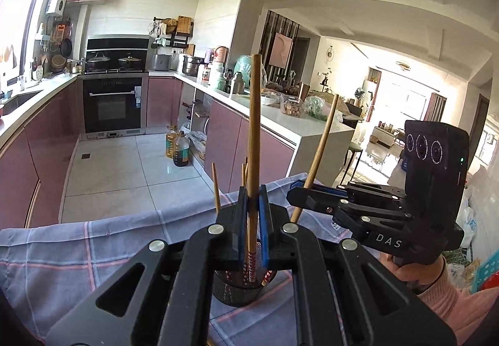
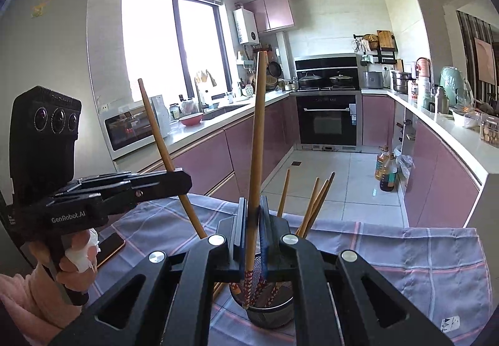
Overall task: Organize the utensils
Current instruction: 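Lift both chopsticks upright and lower them into the black mesh cup, then open both grippers to release the chopsticks into the cup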
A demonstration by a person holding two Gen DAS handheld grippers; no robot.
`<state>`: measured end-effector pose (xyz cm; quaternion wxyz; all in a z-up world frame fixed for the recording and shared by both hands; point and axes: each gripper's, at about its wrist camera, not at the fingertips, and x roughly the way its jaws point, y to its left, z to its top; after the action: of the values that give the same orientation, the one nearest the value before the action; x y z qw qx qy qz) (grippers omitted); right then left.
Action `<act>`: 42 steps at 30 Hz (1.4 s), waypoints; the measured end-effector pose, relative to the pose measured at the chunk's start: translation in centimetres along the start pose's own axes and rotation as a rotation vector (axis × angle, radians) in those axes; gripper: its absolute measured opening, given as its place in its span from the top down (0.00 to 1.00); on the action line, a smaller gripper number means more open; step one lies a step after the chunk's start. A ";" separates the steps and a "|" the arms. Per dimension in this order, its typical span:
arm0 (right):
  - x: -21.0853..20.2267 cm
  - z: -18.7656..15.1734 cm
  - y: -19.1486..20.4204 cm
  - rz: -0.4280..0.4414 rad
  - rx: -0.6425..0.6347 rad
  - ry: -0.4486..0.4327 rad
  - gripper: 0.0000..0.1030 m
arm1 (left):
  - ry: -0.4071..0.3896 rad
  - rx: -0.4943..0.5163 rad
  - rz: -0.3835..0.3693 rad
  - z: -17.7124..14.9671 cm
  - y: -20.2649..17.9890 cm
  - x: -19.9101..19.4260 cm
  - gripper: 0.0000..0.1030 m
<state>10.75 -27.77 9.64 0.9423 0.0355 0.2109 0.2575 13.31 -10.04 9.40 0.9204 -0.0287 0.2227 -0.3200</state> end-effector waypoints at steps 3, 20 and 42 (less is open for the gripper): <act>0.1 0.2 -0.2 -0.004 0.007 -0.004 0.94 | 0.033 0.008 0.009 -0.6 -0.3 1.0 0.93; 4.1 -2.3 -2.3 -0.007 0.094 0.163 0.94 | 0.217 0.010 0.008 -3.4 0.4 5.7 0.93; 6.8 -4.8 -3.6 -0.035 0.160 0.265 0.84 | 0.288 -0.046 0.018 -4.7 3.0 9.5 0.86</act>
<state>15.74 -27.70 2.04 0.9047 0.0723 0.3540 0.2257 19.68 -12.99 0.89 0.8810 -0.0017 0.3599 -0.3072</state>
